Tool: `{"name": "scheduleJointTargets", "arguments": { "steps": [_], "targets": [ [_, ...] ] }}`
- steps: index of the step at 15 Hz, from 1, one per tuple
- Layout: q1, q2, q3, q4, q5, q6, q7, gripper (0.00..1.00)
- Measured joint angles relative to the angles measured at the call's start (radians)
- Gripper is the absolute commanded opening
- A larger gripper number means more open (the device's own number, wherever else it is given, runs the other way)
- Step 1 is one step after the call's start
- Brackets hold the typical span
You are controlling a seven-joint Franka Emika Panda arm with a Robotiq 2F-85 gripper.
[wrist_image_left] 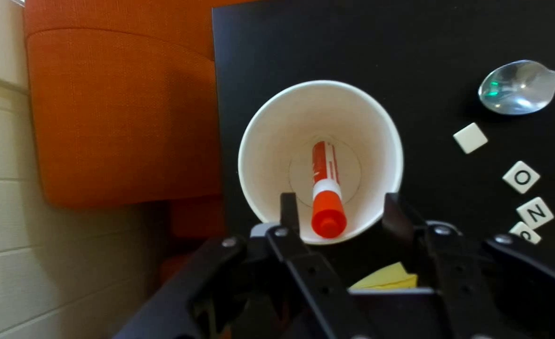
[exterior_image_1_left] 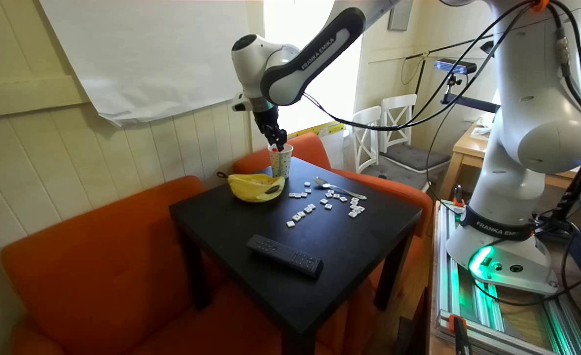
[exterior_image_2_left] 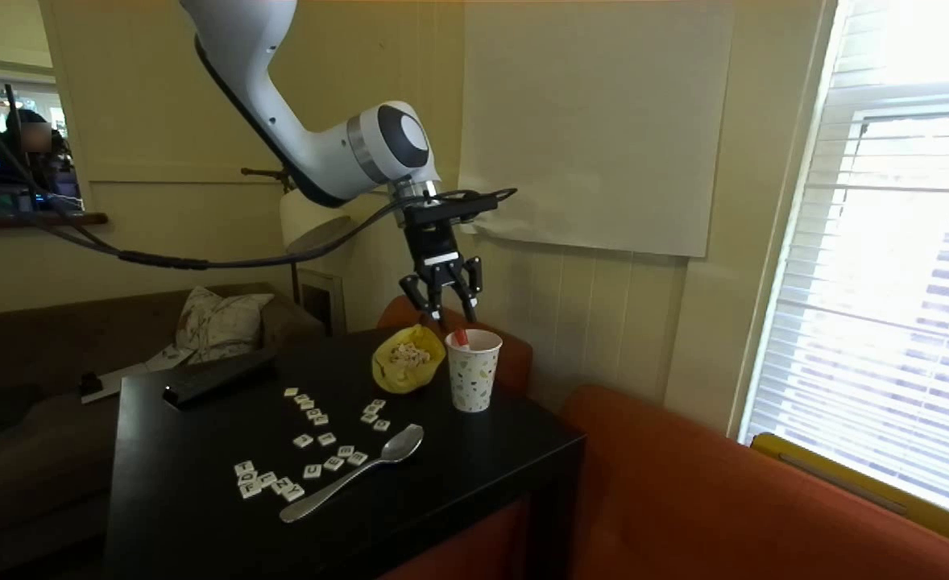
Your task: Remove the red marker from the cup and place it on the table.
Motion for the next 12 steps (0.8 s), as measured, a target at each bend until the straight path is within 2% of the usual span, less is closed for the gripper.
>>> {"name": "scheduleJointTargets", "arguments": {
  "steps": [4, 5, 7, 8, 9, 10, 12],
  "targets": [
    [-0.006, 0.015, 0.000, 0.012, 0.000, 0.000, -0.034, 0.39],
    [-0.007, 0.018, 0.000, 0.017, 0.000, 0.000, -0.043, 0.31],
    [-0.010, 0.023, 0.000, 0.024, 0.000, 0.000, -0.058, 0.30],
    [-0.011, 0.024, 0.000, 0.027, 0.000, 0.000, -0.067, 0.23],
    [-0.011, 0.025, 0.000, 0.030, 0.000, 0.000, -0.074, 0.26],
    [-0.011, 0.027, 0.000, 0.032, 0.000, 0.000, -0.082, 0.20],
    [-0.011, 0.030, 0.000, 0.036, 0.001, 0.000, -0.098, 0.20]
  ]
}}
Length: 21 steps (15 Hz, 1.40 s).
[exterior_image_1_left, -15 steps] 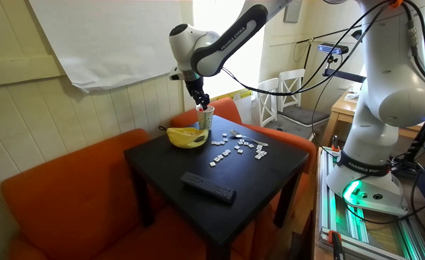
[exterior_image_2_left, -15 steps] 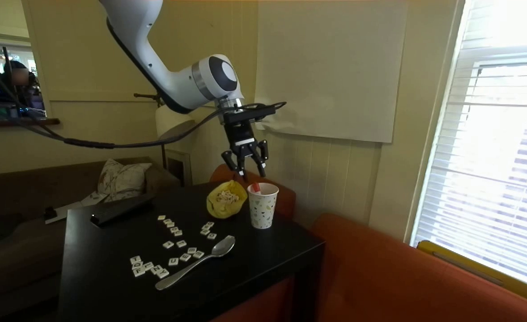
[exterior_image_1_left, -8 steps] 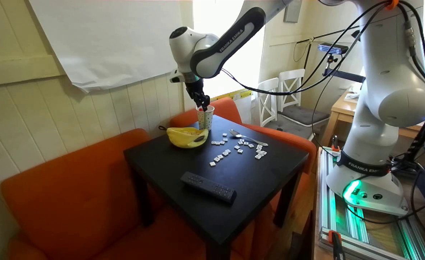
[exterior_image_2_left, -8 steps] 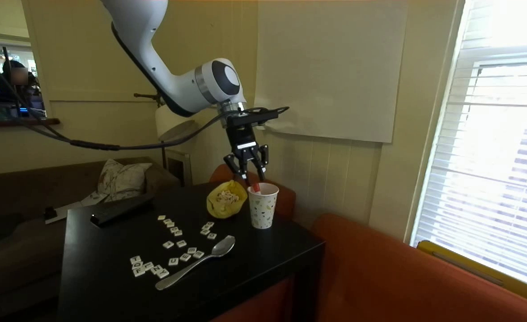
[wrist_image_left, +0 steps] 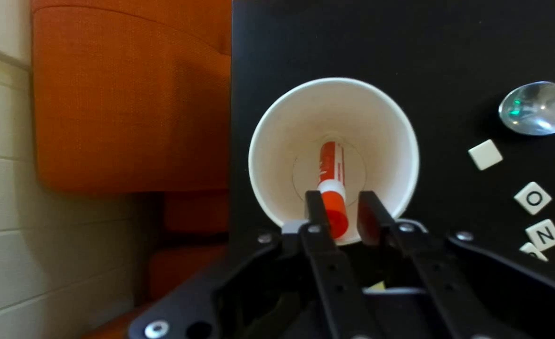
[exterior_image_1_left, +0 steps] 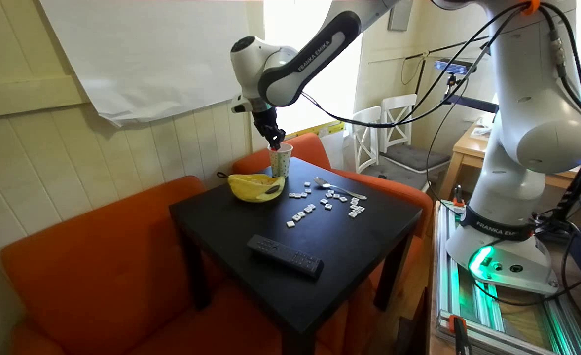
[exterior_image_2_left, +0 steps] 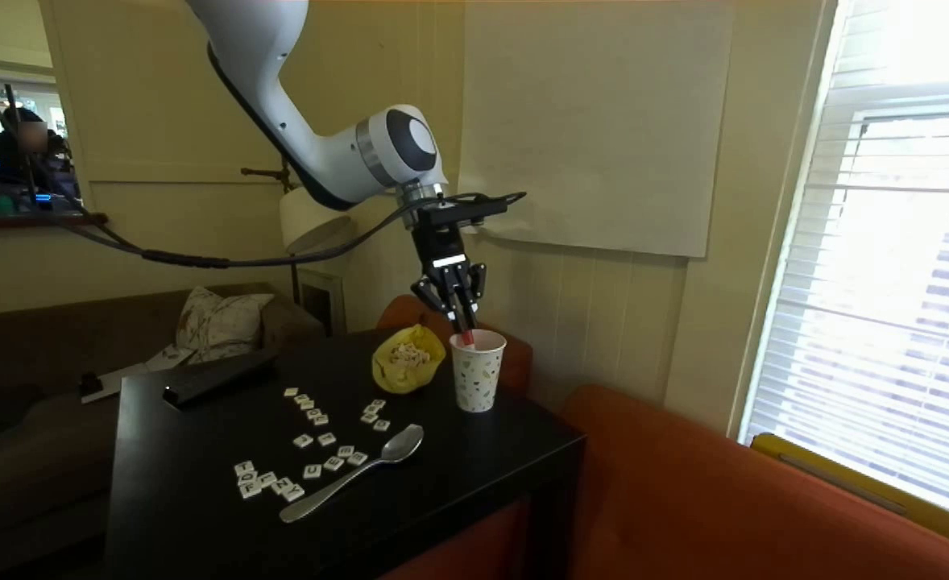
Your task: Remove the red marker from the cup and place it on the table.
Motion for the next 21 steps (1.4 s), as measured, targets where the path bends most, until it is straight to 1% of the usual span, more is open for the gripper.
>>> {"name": "scheduleJointTargets", "arguments": {
  "steps": [2, 5, 7, 8, 9, 10, 11, 12, 13, 17, 21],
  "targets": [
    [0.000, 0.004, 0.000, 0.005, 0.000, 0.000, -0.010, 0.21],
    [0.000, 0.010, 0.000, 0.010, 0.000, 0.001, -0.025, 0.26],
    [0.000, 0.012, 0.000, 0.011, 0.000, 0.005, -0.031, 0.31],
    [0.000, 0.014, 0.000, 0.011, 0.000, 0.007, -0.035, 0.26],
    [0.000, 0.015, 0.000, 0.011, 0.000, 0.010, -0.037, 0.14],
    [0.000, 0.017, 0.000, 0.011, 0.000, 0.012, -0.038, 0.06],
    [0.000, 0.018, 0.000, 0.012, 0.000, 0.014, -0.038, 0.01],
    [0.000, 0.018, 0.000, 0.013, 0.000, 0.017, -0.038, 0.01],
    [0.000, 0.018, 0.000, 0.013, 0.000, 0.017, -0.038, 0.04],
    [-0.003, 0.013, -0.001, 0.013, 0.002, 0.024, -0.038, 0.04],
    [-0.026, -0.040, -0.002, -0.007, 0.044, 0.054, -0.038, 0.04]
  ]
}}
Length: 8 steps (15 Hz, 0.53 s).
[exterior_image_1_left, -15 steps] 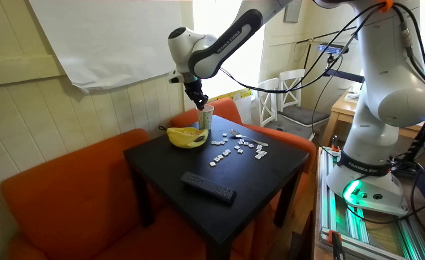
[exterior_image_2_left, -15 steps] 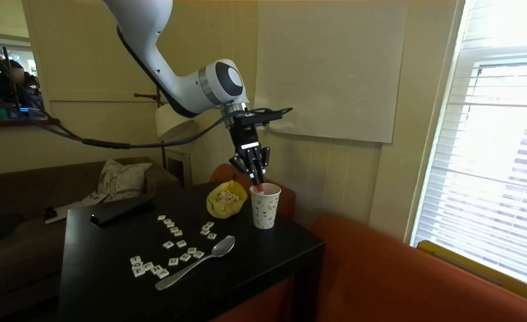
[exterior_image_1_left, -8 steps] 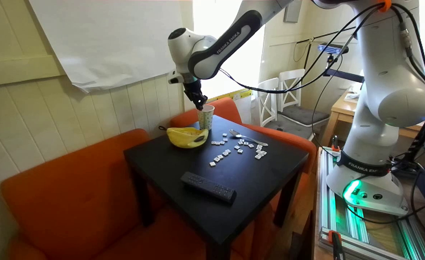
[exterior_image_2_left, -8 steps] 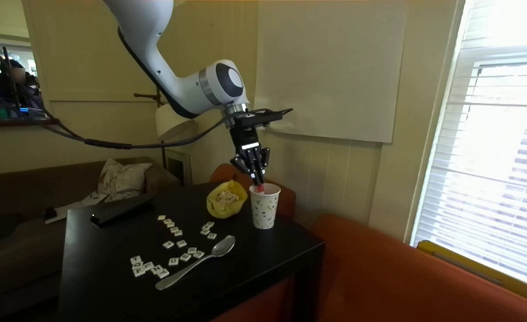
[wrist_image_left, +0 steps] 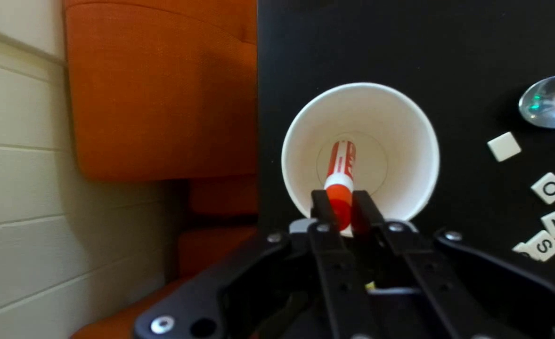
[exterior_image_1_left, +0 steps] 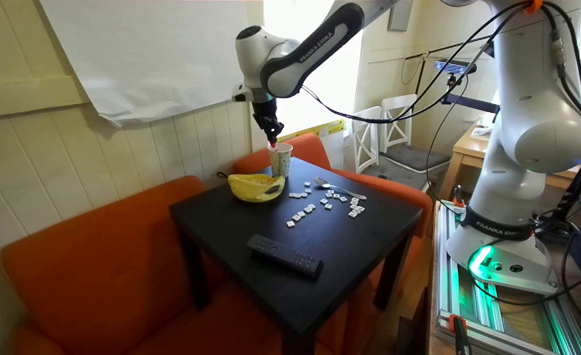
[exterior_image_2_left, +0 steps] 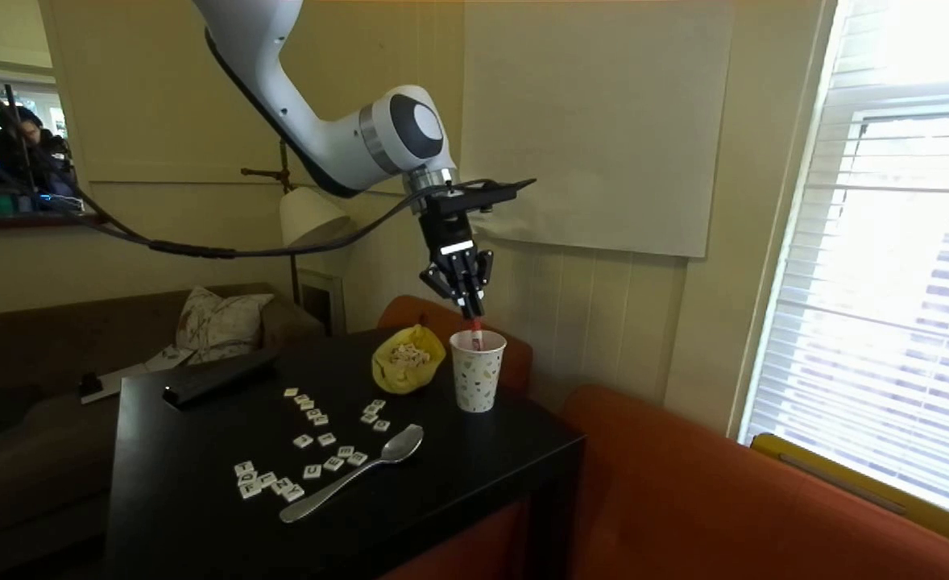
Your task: Remove the red marker from the cup and place it on the table.
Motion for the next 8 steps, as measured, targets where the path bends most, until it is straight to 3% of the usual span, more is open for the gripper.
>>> {"name": "scheduleJointTargets", "arguments": {
  "steps": [8],
  "targets": [
    [-0.038, -0.295, -0.010, -0.207, 0.112, 0.126, -0.051, 0.04]
  ]
}}
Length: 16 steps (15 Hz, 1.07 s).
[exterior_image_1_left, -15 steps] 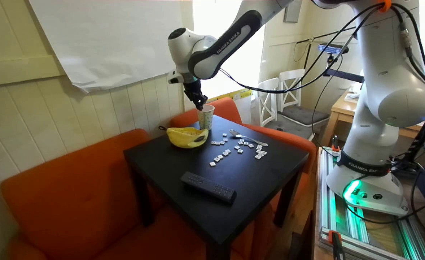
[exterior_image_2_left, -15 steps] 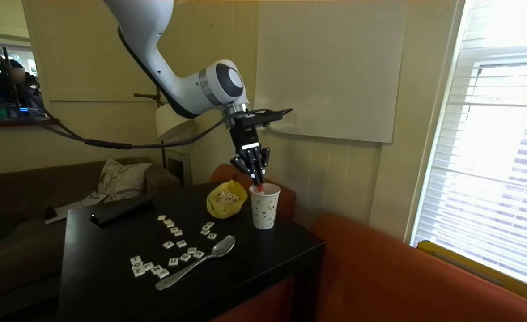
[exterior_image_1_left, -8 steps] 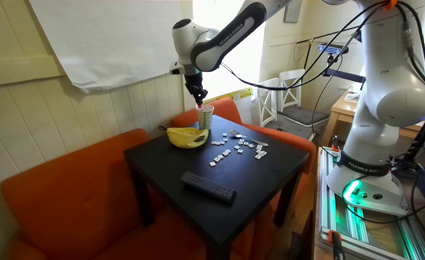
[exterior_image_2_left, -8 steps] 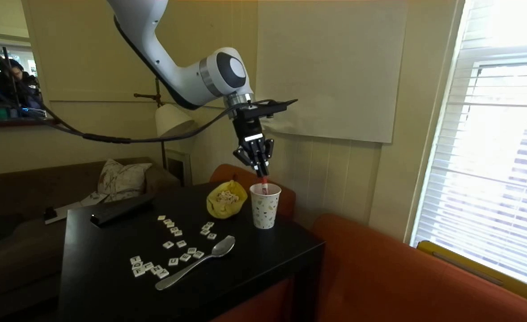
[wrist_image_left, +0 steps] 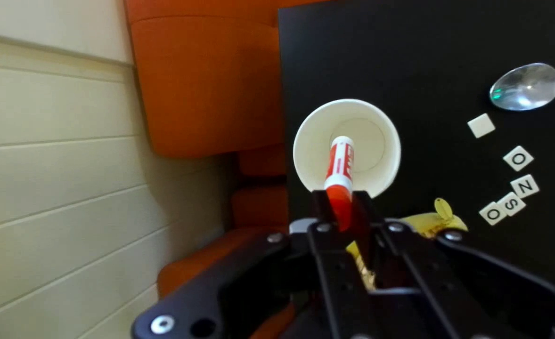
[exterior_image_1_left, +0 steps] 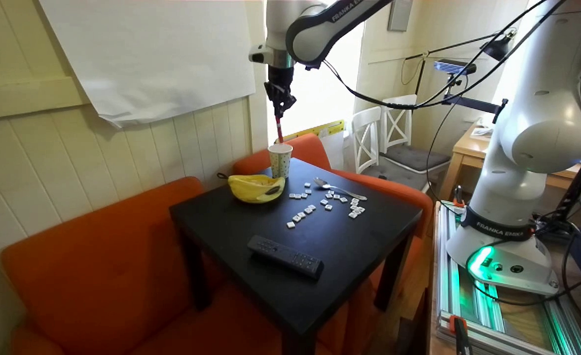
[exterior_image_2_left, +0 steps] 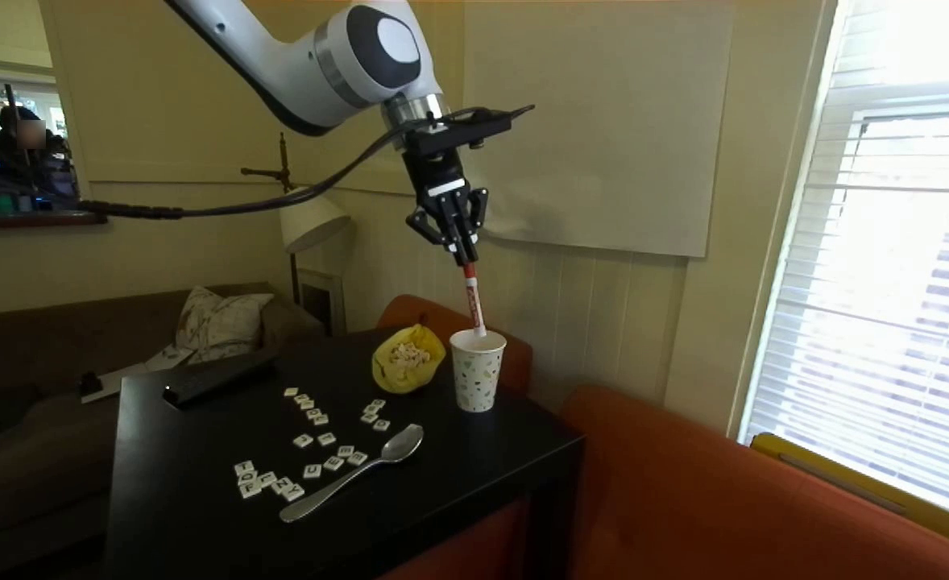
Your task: Remove the red marker from the cup and place it on the table.
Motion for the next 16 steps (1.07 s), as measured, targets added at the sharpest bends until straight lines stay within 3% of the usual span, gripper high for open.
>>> {"name": "scheduleJointTargets", "arguments": {
  "steps": [4, 9, 13, 16],
  "targets": [
    [0.011, -0.157, -0.009, -0.124, 0.166, 0.080, -0.193, 0.04],
    [0.105, -0.287, -0.026, -0.210, 0.337, 0.035, -0.476, 0.04],
    [0.169, -0.309, 0.003, -0.223, 0.316, -0.054, -0.550, 0.04],
    [0.177, -0.297, 0.072, -0.224, 0.188, -0.058, -0.489, 0.04]
  ]
}}
